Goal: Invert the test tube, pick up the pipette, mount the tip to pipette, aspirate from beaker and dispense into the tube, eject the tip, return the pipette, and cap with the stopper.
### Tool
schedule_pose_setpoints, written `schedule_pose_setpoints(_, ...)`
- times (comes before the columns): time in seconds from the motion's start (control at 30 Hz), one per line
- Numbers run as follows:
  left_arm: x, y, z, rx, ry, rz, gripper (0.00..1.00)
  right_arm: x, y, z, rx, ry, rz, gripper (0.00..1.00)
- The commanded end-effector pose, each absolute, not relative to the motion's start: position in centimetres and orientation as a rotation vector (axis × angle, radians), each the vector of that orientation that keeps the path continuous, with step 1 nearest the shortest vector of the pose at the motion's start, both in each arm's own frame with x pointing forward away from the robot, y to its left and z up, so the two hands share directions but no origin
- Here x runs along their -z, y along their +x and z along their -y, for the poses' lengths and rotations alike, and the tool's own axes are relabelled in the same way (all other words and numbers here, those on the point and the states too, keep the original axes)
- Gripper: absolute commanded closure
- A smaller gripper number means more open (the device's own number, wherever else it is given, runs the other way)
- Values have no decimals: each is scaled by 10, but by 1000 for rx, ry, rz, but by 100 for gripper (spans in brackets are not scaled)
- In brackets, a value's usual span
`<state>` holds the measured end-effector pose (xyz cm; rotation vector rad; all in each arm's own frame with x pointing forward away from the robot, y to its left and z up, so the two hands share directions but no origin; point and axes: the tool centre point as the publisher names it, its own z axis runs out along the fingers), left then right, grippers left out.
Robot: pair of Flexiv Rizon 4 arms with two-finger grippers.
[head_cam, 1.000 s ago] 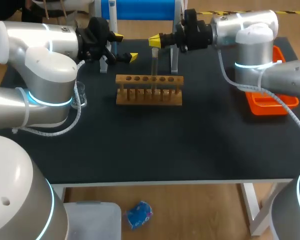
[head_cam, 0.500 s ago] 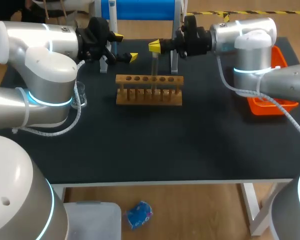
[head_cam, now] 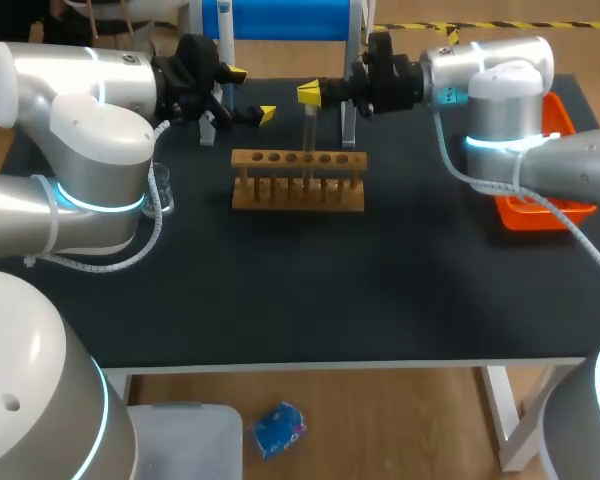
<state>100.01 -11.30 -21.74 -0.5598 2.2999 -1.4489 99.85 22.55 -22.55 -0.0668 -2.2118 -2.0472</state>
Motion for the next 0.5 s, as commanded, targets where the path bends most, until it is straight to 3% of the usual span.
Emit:
schedule_pose_setpoints(0.03,219,1001,113,1454,-558,-2295,0,221,997,-224,2067,-49,2220,100)
schedule_pose_setpoints(0.37,219,1001,113,1454,-558,-2295,0,168,1000,-217,2067,80,2313,100)
schedule_pose_setpoints(0.4,219,1001,113,1454,-558,-2295,0,164,1001,-215,2051,94,2341,87)
schedule_pose_setpoints(0.43,219,1001,113,1454,-558,-2295,0,160,1001,-213,2042,108,2353,62)
schedule_pose_setpoints(0.5,219,1001,113,1454,-558,-2295,0,153,1001,-208,2005,146,2408,0)
